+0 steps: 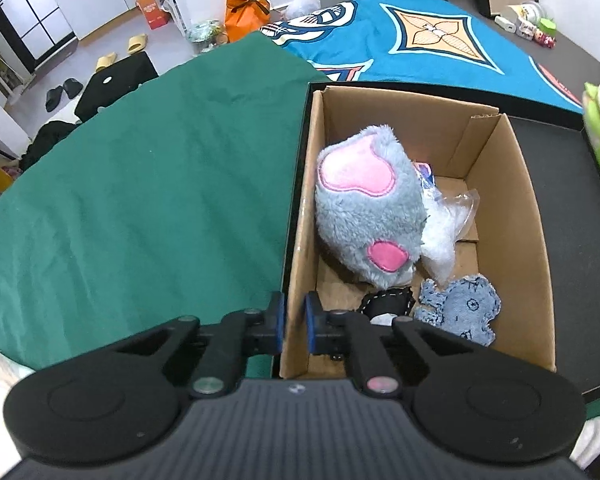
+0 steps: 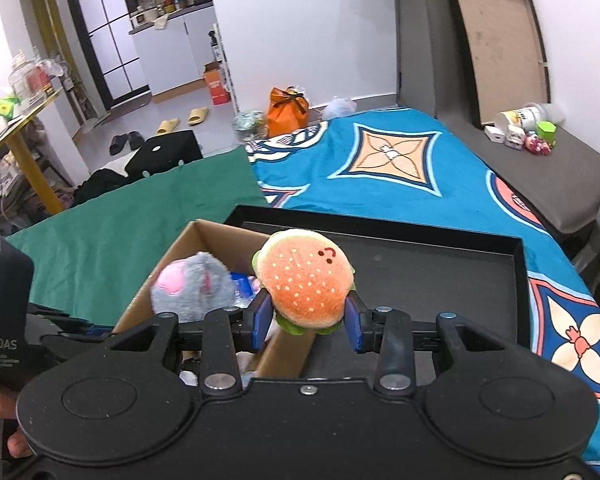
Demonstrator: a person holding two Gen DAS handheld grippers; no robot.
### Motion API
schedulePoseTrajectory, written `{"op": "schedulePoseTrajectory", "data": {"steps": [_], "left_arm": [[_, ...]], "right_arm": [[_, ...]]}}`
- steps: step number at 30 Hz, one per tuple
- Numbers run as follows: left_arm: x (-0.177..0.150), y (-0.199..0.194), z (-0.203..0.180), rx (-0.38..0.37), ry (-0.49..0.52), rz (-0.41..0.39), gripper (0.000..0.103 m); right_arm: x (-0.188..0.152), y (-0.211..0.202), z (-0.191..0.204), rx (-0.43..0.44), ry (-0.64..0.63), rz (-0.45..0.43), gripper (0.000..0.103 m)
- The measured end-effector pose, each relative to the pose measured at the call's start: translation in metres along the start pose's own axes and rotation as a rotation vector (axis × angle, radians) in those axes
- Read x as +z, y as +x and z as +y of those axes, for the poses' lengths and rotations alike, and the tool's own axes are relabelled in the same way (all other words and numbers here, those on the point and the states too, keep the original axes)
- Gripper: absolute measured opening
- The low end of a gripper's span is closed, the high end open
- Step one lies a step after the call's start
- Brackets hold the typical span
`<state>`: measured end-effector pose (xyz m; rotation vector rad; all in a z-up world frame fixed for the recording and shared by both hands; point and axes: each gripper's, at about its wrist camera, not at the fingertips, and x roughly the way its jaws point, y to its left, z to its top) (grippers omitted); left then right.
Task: Organize soft objects
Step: 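Carry the burger plush with the right gripper into the box and release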
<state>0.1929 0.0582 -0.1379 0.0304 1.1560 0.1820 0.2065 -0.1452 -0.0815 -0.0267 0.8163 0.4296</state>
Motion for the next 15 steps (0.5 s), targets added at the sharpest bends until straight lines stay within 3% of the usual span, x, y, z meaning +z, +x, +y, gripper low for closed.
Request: {"op": "schedulePoseTrajectory", "data": {"steps": [15], "left_arm": [[-0.004,-0.002,0.010,-0.055,-0.025,-0.017,0.009]], "right_arm": [[0.009,0.007,0.037,-0.005,-0.030,0.014,0.038]]}}
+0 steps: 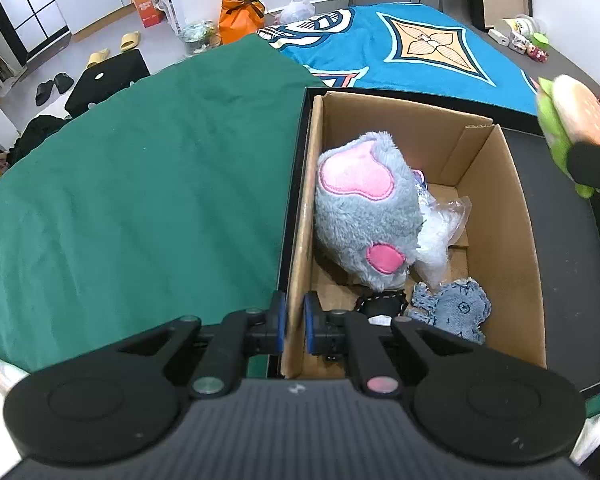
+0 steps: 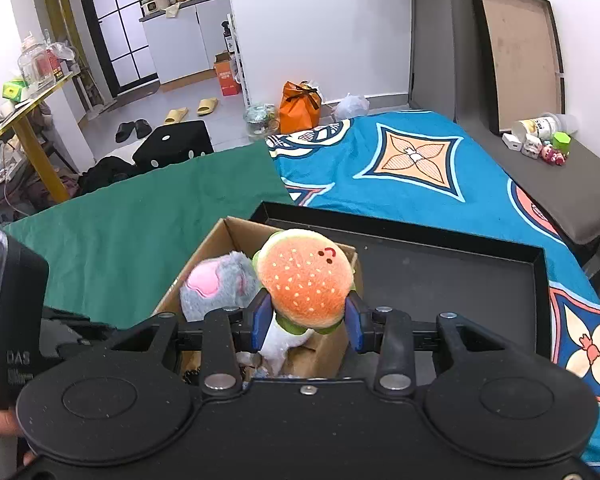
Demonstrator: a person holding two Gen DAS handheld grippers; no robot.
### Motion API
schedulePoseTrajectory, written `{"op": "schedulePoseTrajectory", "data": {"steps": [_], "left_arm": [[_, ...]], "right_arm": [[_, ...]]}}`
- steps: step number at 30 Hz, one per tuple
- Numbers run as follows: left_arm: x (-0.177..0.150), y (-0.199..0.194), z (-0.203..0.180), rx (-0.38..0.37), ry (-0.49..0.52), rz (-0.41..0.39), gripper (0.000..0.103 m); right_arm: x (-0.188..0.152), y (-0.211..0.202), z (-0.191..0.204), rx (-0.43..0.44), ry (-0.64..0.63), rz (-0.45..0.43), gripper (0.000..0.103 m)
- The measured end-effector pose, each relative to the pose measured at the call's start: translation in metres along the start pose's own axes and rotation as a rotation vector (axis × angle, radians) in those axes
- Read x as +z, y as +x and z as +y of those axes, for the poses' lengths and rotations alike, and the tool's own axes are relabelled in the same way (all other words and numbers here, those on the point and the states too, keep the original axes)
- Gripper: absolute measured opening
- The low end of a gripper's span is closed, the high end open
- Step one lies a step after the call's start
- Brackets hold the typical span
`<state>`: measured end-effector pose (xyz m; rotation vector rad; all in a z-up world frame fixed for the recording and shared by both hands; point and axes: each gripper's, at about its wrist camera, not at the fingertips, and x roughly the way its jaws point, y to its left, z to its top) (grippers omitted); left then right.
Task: Organize soft objects
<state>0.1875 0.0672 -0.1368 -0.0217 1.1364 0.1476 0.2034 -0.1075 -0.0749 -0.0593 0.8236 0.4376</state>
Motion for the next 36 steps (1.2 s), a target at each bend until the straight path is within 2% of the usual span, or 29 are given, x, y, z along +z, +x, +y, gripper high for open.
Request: {"op": "schedulePoseTrajectory", "data": {"steps": [3,4,5,6,7,23,32,33,36], "left_arm": [[0.000,0.001,0.002,-0.006,-0.003,-0.001,0.009],[0.000,0.001,0.003,-0.008,-0.004,-0.001,0.009],[0.000,0.001,0.004,-0.010,-0.004,-0.001,0.009],[-0.001,0.002,0.004,-0.011,-0.004,-0.001,0.009],[-0.001,0.002,0.004,-0.014,-0.003,-0.002,0.009],[-0.001,-0.004,0.006,-0.023,-0.004,-0.022,0.010],[0.001,-0.025,0.012,-0.043,-0.041,-0.061,0.016],[0.001,-0.029,0.012,-0.044,-0.045,-0.065,0.020],[-0.002,-0.041,0.005,-0.033,-0.016,-0.083,0.041]], "right_arm": [[0.001,0.003,0.005,0.013,0.010,0.001,0.044],[0.000,0.004,0.006,0.016,0.009,0.004,0.056],[-0.001,0.006,0.006,0.011,0.010,0.013,0.076],[-0.002,0.006,0.006,-0.009,0.016,0.013,0.083],[-0.003,0.004,0.005,-0.019,0.023,0.004,0.085],[-0.017,-0.011,-0.017,-0.055,0.098,0.025,0.085],[-0.024,-0.026,-0.033,-0.048,0.145,0.009,0.086],[-0.025,-0.028,-0.034,-0.045,0.149,0.008,0.087],[-0.027,-0.032,-0.037,-0.041,0.159,0.002,0.091]]}}
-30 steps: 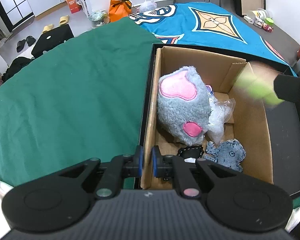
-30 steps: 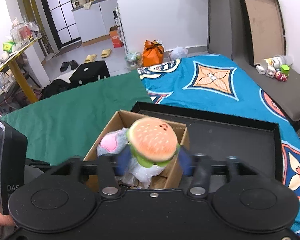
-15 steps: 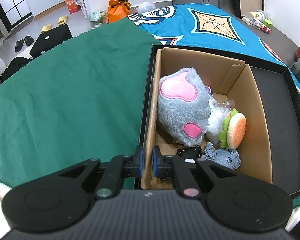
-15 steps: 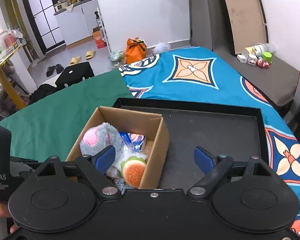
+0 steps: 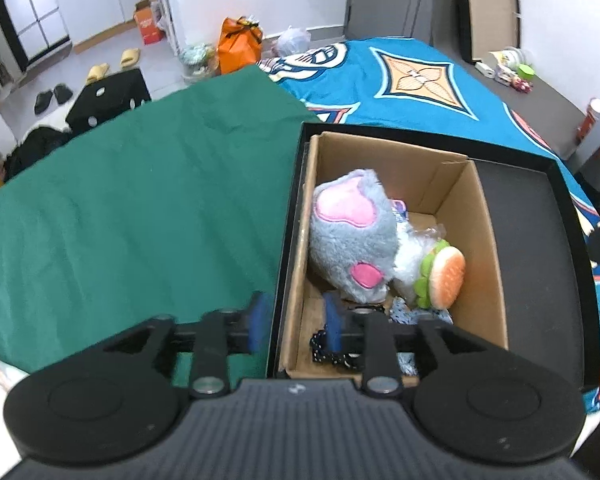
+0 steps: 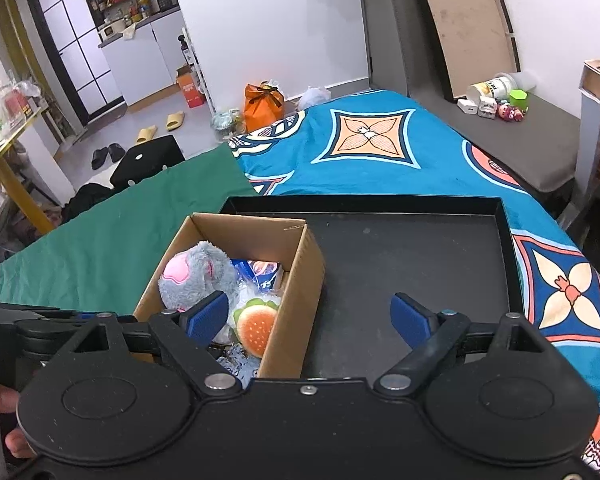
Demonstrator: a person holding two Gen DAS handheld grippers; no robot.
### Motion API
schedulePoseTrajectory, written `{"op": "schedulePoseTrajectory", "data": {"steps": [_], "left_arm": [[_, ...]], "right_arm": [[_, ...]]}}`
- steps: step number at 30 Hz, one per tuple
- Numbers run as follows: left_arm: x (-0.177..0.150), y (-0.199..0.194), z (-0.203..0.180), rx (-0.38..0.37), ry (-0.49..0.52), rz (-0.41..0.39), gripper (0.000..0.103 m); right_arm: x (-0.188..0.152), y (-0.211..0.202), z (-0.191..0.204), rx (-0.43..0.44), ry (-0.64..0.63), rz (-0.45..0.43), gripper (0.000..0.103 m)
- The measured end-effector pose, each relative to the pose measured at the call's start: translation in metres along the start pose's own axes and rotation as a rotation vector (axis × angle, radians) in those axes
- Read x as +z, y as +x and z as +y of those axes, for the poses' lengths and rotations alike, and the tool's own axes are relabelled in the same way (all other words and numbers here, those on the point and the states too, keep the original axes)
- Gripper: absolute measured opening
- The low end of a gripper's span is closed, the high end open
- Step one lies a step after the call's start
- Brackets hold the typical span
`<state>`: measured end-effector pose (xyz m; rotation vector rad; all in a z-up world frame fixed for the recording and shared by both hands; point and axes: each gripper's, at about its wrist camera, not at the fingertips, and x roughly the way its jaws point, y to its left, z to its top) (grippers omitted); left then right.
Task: Organize soft objects
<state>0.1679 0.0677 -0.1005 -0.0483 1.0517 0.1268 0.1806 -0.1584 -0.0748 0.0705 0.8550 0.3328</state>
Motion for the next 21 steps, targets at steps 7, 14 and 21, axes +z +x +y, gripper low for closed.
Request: {"op": "schedulePoseTrajectory", "data": {"steps": [7,14,21], "left_arm": [[0.000,-0.030,-0.008,0.008,-0.012,-0.044,0.070],[0.004,-0.062,-0.019,0.006,-0.008,-0.103,0.089],[0.001,-0.089,-0.036,-0.004,0.014,-0.145,0.094]], "right_arm": [[-0.005,-0.011,-0.009,0.011,0.028,-0.013,0.100],[-0.011,-0.027,-0.021,0.026,0.069,-0.022,0.103],[-0.015,-0.046,-0.034,0.033,0.096,-0.039,0.103]]}}
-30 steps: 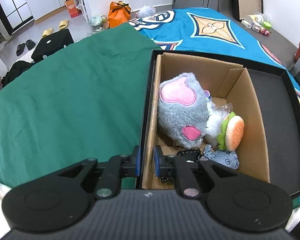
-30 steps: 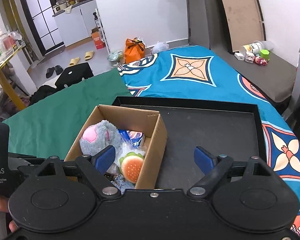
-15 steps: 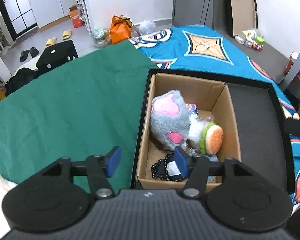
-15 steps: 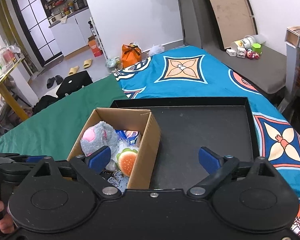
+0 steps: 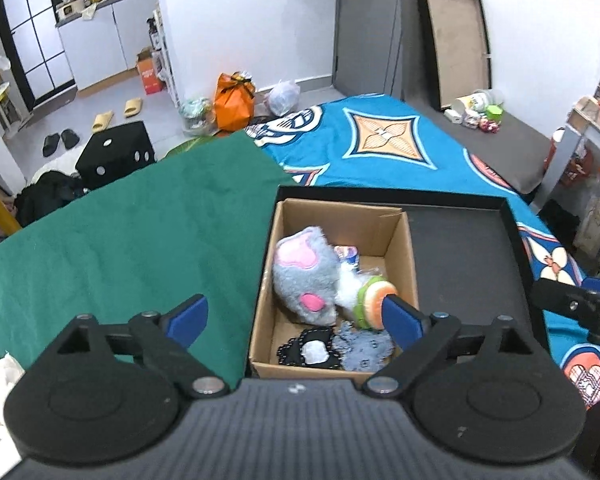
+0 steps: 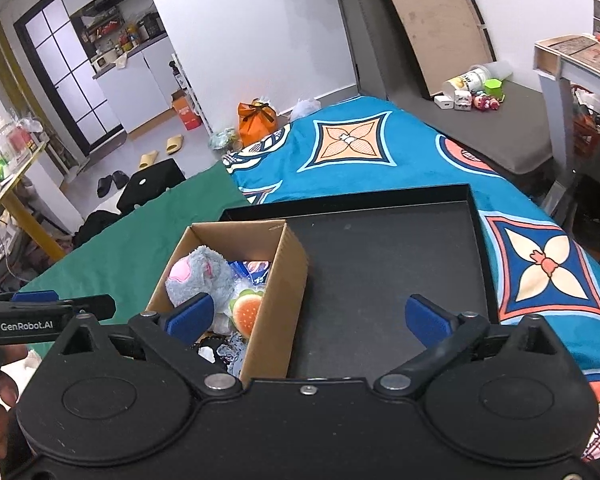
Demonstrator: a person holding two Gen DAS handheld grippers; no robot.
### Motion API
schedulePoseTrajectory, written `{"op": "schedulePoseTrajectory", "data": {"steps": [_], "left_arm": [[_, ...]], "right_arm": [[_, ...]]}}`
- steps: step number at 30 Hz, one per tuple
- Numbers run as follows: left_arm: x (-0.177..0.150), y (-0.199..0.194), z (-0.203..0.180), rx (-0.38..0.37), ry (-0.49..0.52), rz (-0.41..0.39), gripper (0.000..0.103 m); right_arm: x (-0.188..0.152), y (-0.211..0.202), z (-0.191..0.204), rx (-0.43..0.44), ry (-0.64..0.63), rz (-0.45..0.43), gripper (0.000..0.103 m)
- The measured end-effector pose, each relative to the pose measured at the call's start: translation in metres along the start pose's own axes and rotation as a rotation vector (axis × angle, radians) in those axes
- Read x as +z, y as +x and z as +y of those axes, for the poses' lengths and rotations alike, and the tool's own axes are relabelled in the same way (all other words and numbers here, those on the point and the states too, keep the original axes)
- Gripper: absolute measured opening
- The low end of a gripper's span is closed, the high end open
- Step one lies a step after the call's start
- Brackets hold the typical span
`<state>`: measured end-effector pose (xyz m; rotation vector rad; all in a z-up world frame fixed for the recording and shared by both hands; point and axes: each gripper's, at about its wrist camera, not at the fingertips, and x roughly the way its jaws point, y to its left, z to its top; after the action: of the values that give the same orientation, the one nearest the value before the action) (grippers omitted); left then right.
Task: Organize soft objects
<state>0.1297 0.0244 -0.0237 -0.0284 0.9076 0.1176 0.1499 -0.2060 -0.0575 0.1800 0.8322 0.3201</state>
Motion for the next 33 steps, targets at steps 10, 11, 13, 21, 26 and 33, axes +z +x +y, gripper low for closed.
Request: {"op": "schedulePoseTrajectory", "data": {"steps": [10,11,13,21,26,33], "left_arm": [[-0.005,-0.032,-0.016,-0.004,0.025,-0.033,0.099],[-0.005,-0.035,-0.017,-0.007,0.024,-0.032,0.099],[-0.007,-0.042,-0.019,-0.011,0.027,-0.036,0.100],[-0.016,-0.074,-0.021,-0.031,0.044,-0.057,0.103],[-0.020,-0.091,-0.022,-0.049,0.045,-0.071,0.103],[-0.025,-0.117,-0.023,-0.053,0.048,-0.099,0.103]], "right_arm": [[-0.003,-0.034,-0.010,0.001,0.028,-0.013,0.103],[-0.004,-0.037,-0.011,0.000,0.027,-0.013,0.103],[-0.004,-0.043,-0.011,-0.004,0.028,-0.007,0.103],[-0.007,-0.075,-0.016,-0.008,0.030,-0.021,0.103],[-0.010,-0.093,-0.016,-0.029,0.028,-0.034,0.103],[-0.013,-0.113,-0.013,-0.044,0.032,-0.041,0.103]]}}
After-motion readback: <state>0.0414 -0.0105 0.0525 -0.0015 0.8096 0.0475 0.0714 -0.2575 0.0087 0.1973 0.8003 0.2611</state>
